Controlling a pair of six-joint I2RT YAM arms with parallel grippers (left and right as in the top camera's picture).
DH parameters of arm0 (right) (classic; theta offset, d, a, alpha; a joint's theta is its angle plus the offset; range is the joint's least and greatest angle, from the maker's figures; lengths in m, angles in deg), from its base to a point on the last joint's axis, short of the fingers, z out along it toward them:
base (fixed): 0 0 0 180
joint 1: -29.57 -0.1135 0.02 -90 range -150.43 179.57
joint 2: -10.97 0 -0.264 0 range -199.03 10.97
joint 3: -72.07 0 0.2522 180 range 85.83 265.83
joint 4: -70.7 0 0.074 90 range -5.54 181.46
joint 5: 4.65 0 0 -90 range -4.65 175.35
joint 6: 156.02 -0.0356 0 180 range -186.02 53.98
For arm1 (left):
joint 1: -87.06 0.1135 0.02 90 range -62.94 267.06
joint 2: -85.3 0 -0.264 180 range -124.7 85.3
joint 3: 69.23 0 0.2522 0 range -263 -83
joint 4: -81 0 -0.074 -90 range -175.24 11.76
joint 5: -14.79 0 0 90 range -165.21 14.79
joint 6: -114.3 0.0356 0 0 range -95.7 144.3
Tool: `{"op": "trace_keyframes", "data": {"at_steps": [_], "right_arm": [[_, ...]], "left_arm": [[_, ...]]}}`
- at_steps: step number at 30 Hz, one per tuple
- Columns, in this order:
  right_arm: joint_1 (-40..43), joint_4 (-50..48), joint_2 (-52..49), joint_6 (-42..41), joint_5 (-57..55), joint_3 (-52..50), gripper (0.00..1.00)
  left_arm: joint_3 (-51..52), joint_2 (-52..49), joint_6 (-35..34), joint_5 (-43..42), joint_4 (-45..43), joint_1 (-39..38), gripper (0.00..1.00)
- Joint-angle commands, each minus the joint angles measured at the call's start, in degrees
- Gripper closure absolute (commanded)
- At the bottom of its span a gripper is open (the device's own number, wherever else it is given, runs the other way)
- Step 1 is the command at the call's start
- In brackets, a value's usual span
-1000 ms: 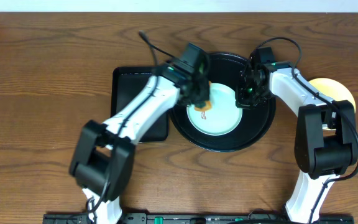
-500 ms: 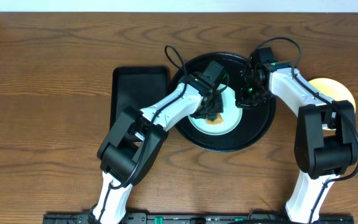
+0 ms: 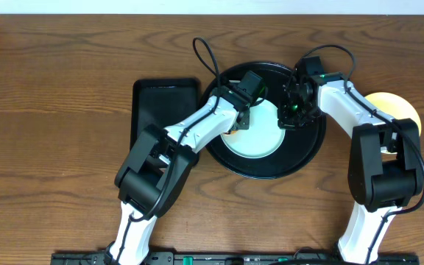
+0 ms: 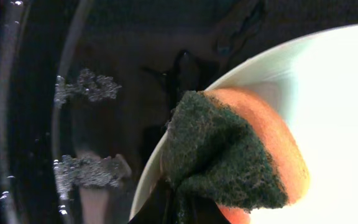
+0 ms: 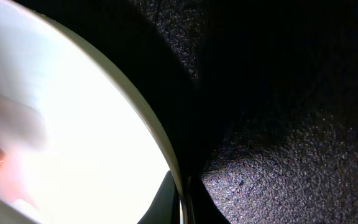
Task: Clean dirty plates on tray and stack at the side
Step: 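Scrub the green plate with the sponge while right gripper holds rim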
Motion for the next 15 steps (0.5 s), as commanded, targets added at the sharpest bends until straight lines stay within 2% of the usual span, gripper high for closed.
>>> {"op": "trace_keyframes", "data": {"at_steps": [1, 4, 6, 13, 15], "right_arm": [[0.26, -0.22, -1.79, -0.42, -7.02, -0.44, 0.99], [0.26, -0.22, -1.79, -0.42, -7.02, -0.44, 0.99], [0.26, -0.24, -1.79, -0.42, -7.02, -0.44, 0.99], [0.26, -0.22, -1.79, -0.42, -7.02, -0.44, 0.99], [0.26, -0.17, -1.79, -0.42, -7.02, -0.44, 0.99]], "left_arm": [[1.03, -2.40, -7.21, -11.28, -3.34, 1.70, 0.92], [1.03, -2.40, -11.04, -21.22, -7.34, 1.22, 0.93], [1.03, -2.40, -12.35, -25.00, -8.83, 0.52, 0.93], [1.03, -2.40, -12.74, -26.01, -7.39, -2.12, 0.93], [1.03, -2.40, -11.50, -24.11, -5.42, -1.90, 0.93]]}}
